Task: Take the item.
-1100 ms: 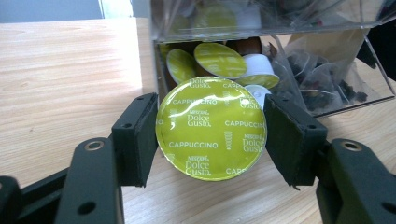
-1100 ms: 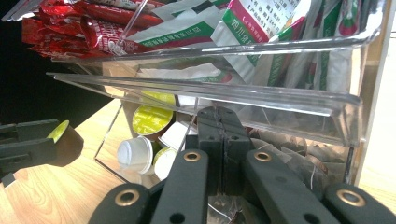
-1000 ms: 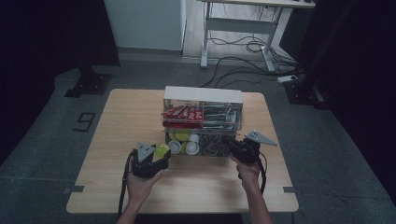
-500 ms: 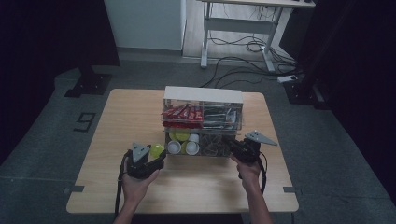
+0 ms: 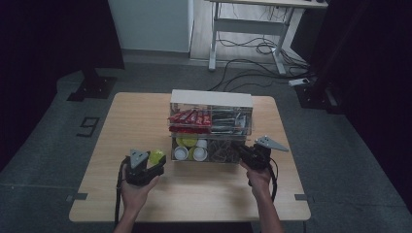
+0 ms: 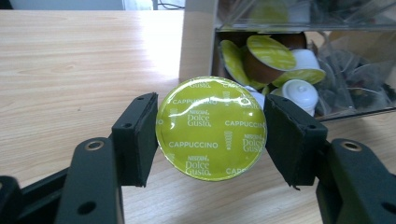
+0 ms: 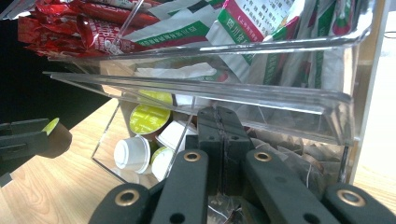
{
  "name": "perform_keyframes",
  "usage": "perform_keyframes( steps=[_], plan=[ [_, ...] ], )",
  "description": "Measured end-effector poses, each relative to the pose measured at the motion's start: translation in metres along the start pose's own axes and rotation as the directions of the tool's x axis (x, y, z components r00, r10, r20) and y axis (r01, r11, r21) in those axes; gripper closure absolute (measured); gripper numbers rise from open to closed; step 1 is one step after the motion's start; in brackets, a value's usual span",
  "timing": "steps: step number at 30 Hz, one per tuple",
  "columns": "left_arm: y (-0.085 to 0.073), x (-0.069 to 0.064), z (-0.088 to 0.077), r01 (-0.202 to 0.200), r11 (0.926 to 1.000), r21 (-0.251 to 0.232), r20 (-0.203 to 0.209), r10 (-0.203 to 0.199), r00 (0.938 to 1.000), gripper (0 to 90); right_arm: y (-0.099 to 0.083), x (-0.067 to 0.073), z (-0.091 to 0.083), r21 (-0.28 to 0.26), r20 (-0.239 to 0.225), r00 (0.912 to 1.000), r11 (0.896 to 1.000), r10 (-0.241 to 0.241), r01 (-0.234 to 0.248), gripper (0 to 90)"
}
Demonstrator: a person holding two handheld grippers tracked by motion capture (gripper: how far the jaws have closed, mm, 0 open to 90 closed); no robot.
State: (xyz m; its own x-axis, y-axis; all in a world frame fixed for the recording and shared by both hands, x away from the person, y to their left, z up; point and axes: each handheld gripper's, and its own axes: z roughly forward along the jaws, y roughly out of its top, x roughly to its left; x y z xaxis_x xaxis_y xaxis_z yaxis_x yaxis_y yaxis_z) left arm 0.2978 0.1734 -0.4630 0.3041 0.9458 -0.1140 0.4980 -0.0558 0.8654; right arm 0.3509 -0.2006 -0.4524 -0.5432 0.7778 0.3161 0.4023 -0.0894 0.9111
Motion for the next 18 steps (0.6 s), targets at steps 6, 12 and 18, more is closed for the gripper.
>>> perform_keyframes(
  steps=[6,12,18],
  plan=[
    [-0.003,0.011,0.004,0.012,0.9998,0.015,-0.023,-0.012,0.9997,38.2,0.0,0.0,0.0,-0.001,0.001,1.0,1.0,0.001,-0.001,88.4],
    [-0.005,0.021,0.007,0.028,0.9993,0.026,-0.044,-0.027,0.9986,38.3,-0.001,0.0,0.001,-0.001,0.003,1.0,1.0,0.001,-0.001,88.4],
    [-0.006,0.026,0.012,0.026,0.9986,0.046,-0.062,-0.023,0.9978,38.3,-0.001,0.0,0.001,-0.004,0.003,1.0,1.0,0.004,-0.004,88.4]
  ],
)
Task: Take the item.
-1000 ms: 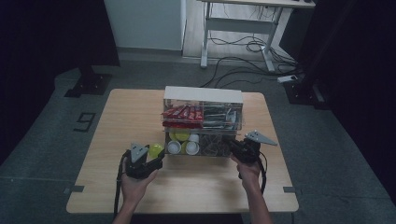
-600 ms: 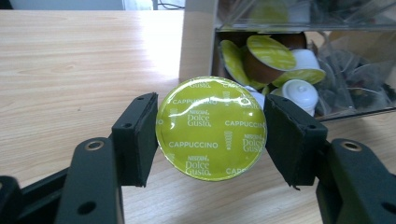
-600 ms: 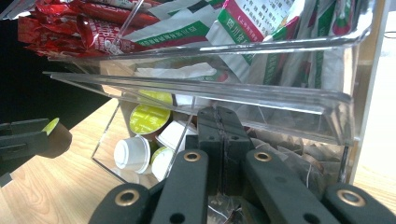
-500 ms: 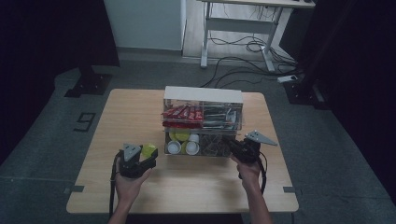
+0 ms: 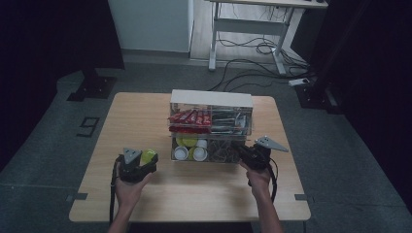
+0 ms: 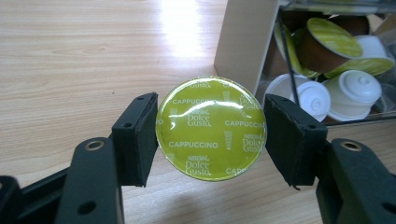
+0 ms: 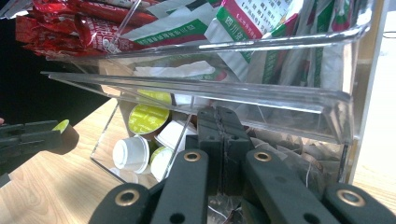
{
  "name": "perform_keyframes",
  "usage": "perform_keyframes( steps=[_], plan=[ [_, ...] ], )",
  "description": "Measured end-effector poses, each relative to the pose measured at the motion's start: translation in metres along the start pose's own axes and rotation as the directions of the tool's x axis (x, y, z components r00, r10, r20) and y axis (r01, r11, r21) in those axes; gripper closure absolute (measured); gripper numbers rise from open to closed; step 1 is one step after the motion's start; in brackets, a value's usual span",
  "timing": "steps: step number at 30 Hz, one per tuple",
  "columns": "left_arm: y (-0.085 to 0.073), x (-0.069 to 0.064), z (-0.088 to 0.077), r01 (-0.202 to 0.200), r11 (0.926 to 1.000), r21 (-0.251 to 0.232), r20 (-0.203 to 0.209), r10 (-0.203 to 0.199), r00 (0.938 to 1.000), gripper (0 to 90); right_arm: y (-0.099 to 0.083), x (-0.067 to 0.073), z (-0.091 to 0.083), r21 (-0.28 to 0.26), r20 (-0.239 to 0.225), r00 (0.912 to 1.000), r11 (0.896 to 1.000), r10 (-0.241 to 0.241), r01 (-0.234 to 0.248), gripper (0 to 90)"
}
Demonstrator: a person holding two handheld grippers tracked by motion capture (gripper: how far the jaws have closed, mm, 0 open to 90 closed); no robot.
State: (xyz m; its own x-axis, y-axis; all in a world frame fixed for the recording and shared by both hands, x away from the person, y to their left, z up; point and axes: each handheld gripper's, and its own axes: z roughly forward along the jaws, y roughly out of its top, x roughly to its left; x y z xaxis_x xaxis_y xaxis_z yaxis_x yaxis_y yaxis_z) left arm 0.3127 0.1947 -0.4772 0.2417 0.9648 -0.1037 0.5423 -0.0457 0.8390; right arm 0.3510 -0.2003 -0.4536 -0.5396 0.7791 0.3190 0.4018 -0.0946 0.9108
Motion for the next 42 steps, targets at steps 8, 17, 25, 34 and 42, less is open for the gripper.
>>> perform_keyframes(
  steps=[8,17,25,34,42],
  plan=[
    [-0.003,0.01,0.01,0.004,0.9995,0.032,-0.032,-0.003,0.9995,38.3,0.0,-0.002,0.0,0.004,0.003,1.0,1.0,-0.003,0.003,88.4],
    [-0.015,0.019,0.023,0.021,0.9964,0.082,-0.053,-0.016,0.9985,38.2,-0.001,-0.002,0.001,0.005,0.004,1.0,1.0,-0.004,0.004,88.4],
    [-0.02,0.019,0.032,0.011,0.9935,0.113,-0.064,-0.004,0.9979,38.2,-0.001,-0.002,0.001,0.005,0.006,1.0,1.0,-0.005,0.005,88.4],
    [-0.023,0.016,0.036,-0.006,0.9927,0.12,-0.072,0.015,0.9973,37.9,-0.001,-0.002,0.0,0.008,0.007,0.9999,1.0,-0.007,0.007,88.4],
    [-0.026,0.012,0.04,-0.026,0.9909,0.132,-0.081,0.037,0.996,37.6,-0.001,-0.002,0.001,0.005,0.008,1.0,1.0,-0.004,0.004,88.4]
  ],
)
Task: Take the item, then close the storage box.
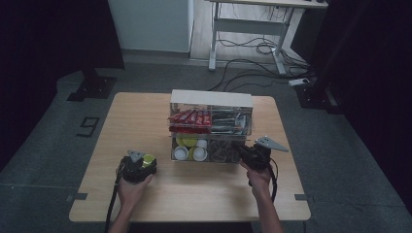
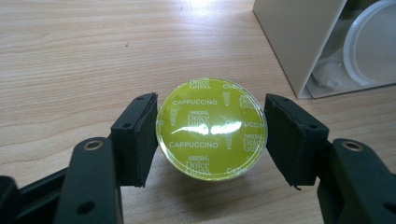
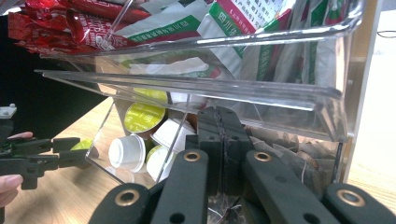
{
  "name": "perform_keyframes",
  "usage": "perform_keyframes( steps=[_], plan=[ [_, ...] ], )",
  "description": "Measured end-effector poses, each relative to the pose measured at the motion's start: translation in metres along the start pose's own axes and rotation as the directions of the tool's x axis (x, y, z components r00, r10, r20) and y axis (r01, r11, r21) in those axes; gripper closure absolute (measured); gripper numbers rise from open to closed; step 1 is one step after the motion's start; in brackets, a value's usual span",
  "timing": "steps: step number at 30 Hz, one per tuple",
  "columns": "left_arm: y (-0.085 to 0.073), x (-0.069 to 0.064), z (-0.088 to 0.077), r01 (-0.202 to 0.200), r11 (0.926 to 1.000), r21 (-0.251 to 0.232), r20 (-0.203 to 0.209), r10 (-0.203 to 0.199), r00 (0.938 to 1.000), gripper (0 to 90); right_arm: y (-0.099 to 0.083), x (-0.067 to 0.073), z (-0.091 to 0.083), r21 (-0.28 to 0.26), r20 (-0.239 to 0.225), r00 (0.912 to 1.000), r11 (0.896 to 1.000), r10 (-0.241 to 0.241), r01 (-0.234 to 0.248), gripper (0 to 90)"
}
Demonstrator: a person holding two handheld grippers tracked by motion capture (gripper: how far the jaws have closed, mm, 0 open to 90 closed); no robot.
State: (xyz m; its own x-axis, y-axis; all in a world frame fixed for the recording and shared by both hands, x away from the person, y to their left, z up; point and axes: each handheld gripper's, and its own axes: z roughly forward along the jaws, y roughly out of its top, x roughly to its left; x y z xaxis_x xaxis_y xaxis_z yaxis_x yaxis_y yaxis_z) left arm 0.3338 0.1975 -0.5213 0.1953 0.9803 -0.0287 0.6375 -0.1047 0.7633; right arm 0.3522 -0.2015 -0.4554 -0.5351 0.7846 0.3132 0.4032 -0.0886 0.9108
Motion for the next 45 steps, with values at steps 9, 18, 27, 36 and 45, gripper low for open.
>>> perform_keyframes(
  steps=[9,18,27,36,45],
  plan=[
    [-0.001,-0.001,0.004,0.005,0.9999,0.011,0.013,-0.005,0.9999,34.3,0.0,0.0,0.0,0.001,0.001,1.0,1.0,-0.001,0.001,88.4],
    [-0.002,0.007,-0.02,0.038,0.9976,-0.058,0.086,-0.033,0.9958,26.5,0.0,0.0,0.0,0.001,-0.001,1.0,1.0,-0.004,0.004,88.4],
    [-0.012,0.016,-0.047,0.063,0.9921,-0.109,0.116,-0.05,0.992,26.3,0.0,-0.001,-0.001,0.0,0.001,1.0,1.0,-0.001,0.001,88.4],
    [-0.026,0.026,-0.061,0.071,0.9908,-0.115,0.125,-0.056,0.9906,26.6,0.0,-0.001,-0.001,0.001,0.005,1.0,1.0,-0.001,0.001,88.4],
    [-0.036,0.033,-0.067,0.089,0.9903,-0.106,0.126,-0.076,0.9892,27.2,-0.002,0.001,-0.002,0.007,0.014,0.9999,1.0,-0.01,0.01,88.3]
  ],
)
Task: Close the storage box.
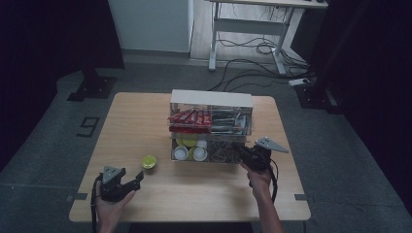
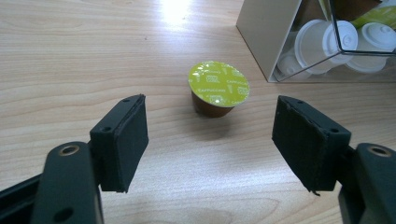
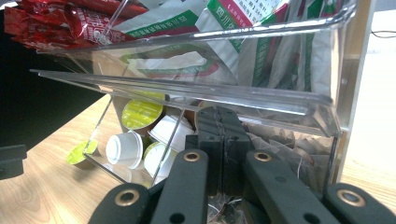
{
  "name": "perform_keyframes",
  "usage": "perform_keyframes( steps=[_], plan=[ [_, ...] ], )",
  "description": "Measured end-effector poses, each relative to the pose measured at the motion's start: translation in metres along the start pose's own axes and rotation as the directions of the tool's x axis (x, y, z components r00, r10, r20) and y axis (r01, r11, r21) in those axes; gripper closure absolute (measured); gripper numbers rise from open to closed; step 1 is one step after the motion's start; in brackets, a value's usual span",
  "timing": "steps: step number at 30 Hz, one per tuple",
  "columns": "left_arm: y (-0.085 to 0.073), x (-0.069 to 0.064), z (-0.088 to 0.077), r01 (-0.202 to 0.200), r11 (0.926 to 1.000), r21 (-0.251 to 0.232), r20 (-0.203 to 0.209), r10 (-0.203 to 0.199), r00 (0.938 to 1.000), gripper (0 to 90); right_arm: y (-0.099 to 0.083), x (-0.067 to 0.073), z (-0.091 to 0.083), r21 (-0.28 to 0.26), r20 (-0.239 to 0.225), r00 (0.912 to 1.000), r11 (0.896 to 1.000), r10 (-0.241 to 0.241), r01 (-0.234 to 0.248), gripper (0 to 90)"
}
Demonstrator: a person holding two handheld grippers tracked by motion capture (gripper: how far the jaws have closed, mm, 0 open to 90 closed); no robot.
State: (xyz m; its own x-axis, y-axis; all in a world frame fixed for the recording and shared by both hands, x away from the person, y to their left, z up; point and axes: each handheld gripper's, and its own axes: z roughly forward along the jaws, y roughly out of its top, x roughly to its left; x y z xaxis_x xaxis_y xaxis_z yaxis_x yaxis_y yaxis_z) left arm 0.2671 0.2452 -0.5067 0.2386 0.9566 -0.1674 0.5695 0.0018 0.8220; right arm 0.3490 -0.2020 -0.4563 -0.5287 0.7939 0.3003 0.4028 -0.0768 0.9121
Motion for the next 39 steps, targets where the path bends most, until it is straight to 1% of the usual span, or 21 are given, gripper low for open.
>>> perform_keyframes(
  steps=[7,12,18,19,21,23,27,36,39],
  plan=[
    [0.0,0.001,-0.003,-0.005,1.0,-0.002,0.017,0.005,0.9998,27.4,-0.002,0.001,-0.002,0.008,0.003,1.0,1.0,-0.004,0.004,88.3],
    [0.0,0.0,-0.002,-0.005,1.0,-0.001,0.022,0.005,0.9997,27.5,-0.005,0.003,-0.002,0.013,0.01,0.9999,1.0,-0.012,0.012,88.3],
    [-0.003,-0.001,-0.001,-0.012,0.9998,0.014,0.021,0.011,0.9997,28.5,-0.008,0.003,-0.004,0.022,0.005,1.0,1.0,-0.002,0.002,88.3],
    [-0.004,-0.002,0.001,-0.007,0.9999,0.015,0.03,0.007,0.9995,28.6,-0.009,0.003,-0.004,0.024,0.003,1.0,1.0,0.002,-0.002,88.3],
    [-0.005,-0.004,0.002,-0.011,0.9999,0.01,0.024,0.01,0.9997,28.6,-0.01,0.003,-0.004,0.027,-0.005,1.0,1.0,0.007,-0.007,88.2],
    [-0.005,-0.006,0.002,-0.018,0.9998,0.01,0.022,0.018,0.9996,29.2,-0.011,0.003,-0.005,0.031,-0.002,1.0,1.0,0.006,-0.006,88.2],
    [-0.005,-0.007,0.002,-0.022,0.9997,0.013,0.022,0.021,0.9995,29.2,-0.015,0.003,-0.005,0.039,0.0,1.0,0.999,0.004,-0.004,88.1],
    [-0.005,-0.001,0.0,-0.003,0.9999,0.011,0.022,0.003,0.9998,29.3,-0.023,0.005,-0.005,0.059,0.006,1.0,0.998,0.007,-0.008,88.0],
    [-0.006,0.001,0.001,0.002,0.9999,0.017,0.019,-0.002,0.9998,29.4,-0.026,0.006,-0.005,0.067,0.009,1.0,0.998,0.005,-0.005,88.0]
  ],
)
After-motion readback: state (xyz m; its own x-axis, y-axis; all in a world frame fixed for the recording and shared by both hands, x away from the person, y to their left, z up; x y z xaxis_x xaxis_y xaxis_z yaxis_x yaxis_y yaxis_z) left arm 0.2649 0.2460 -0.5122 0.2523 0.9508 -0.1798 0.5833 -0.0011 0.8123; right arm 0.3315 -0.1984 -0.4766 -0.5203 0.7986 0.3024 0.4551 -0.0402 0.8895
